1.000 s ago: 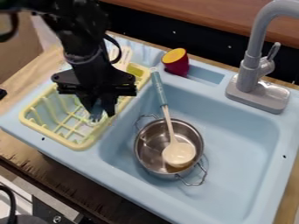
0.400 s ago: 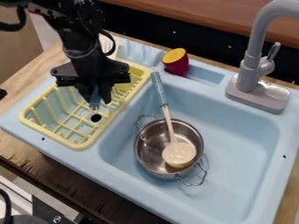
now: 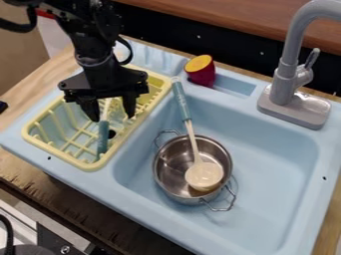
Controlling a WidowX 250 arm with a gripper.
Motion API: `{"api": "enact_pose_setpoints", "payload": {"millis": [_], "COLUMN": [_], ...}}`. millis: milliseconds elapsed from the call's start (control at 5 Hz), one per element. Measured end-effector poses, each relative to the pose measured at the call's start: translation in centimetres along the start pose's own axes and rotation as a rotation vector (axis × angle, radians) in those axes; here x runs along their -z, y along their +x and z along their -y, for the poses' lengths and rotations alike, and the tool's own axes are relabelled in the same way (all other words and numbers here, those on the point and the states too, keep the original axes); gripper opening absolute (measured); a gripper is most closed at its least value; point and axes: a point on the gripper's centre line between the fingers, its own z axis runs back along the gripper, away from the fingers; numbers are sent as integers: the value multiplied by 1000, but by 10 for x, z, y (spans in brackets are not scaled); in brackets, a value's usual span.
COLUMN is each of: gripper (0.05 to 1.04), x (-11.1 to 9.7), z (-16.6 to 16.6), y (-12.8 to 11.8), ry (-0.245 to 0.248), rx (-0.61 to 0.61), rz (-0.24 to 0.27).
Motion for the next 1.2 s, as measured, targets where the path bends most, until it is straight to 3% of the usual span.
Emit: {"api": "enact_pose_setpoints", "payload": {"millis": [200,600,800,1000,1200], "gripper": [1002,999,999,999,999], "x": [-1,-13,-22,-37,-37], "z": [2,4,13,25,36], "y": [-3,-3,-16,-30,-42], "ry": [-12,-18,22,16,13], "rx": [-6,-15,54,146,199], "rz": [-22,-33,-52,-64,-72]}}
